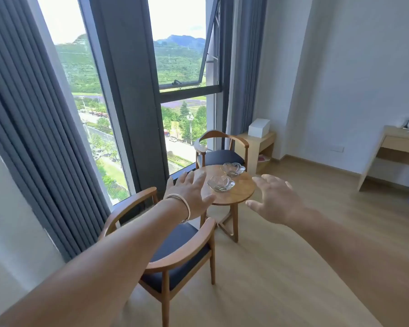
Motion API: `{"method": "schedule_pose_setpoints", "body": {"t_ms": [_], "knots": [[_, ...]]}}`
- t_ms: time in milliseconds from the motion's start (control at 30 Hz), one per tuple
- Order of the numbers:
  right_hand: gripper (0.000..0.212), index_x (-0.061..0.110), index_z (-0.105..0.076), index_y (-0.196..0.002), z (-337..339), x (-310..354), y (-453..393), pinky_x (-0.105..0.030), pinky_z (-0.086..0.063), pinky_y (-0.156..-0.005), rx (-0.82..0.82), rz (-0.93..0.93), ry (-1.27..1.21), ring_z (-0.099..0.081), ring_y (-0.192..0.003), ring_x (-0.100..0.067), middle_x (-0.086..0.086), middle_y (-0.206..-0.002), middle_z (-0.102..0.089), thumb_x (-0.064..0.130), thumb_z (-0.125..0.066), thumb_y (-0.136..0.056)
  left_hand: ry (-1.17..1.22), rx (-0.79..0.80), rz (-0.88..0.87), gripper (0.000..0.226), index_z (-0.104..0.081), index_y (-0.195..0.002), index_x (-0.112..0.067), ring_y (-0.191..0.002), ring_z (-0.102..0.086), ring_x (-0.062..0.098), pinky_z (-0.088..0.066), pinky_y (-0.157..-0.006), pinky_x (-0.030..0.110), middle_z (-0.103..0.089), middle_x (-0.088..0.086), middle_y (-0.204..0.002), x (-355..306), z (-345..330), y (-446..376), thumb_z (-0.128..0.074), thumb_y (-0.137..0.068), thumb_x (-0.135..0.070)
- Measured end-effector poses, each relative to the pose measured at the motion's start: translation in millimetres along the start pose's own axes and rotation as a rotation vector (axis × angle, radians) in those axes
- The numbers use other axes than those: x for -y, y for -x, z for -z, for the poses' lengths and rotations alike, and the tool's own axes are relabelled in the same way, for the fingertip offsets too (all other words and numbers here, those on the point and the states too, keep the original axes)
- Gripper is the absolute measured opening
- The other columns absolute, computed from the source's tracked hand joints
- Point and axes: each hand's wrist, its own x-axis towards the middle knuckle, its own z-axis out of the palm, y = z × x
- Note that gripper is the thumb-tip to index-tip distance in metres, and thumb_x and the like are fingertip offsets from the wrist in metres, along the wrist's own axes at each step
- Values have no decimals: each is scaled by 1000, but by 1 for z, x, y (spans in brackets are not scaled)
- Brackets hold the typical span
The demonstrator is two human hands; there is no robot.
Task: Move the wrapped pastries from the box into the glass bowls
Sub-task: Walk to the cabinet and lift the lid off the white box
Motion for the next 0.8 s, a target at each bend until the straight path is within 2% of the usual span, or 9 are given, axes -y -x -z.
{"method": "schedule_pose_setpoints", "body": {"t_ms": [267,467,800], "knots": [[73,27,-23,-152,-27,-62,-111,-47,-13,-119,-15,-56,-4,-16,-147,-21,-4,-160,-23,56,-52,-92,-12,-1,-40,77,6,-152,-35,-149,2,24,1,-118,55,0,2,-163,-27,-29,-142,-22,-91,-71],[71,25,-24,-151,-42,-109,-205,-46,-11,-119,4,-72,-20,-16,-147,-21,-4,-159,-24,55,-50,-93,8,-22,-87,75,4,-152,-34,-149,-2,25,-5,-118,55,-4,2,-163,-49,-43,-249,-25,-93,-68],[71,26,-25,-151,-62,-167,-312,-45,-11,-118,15,-63,-27,-16,-147,-21,-5,-159,-24,56,-50,-92,6,-20,-81,76,3,-151,-36,-149,-2,25,-4,-118,54,-4,0,-163,-72,-72,-361,-23,-90,-72]]}}
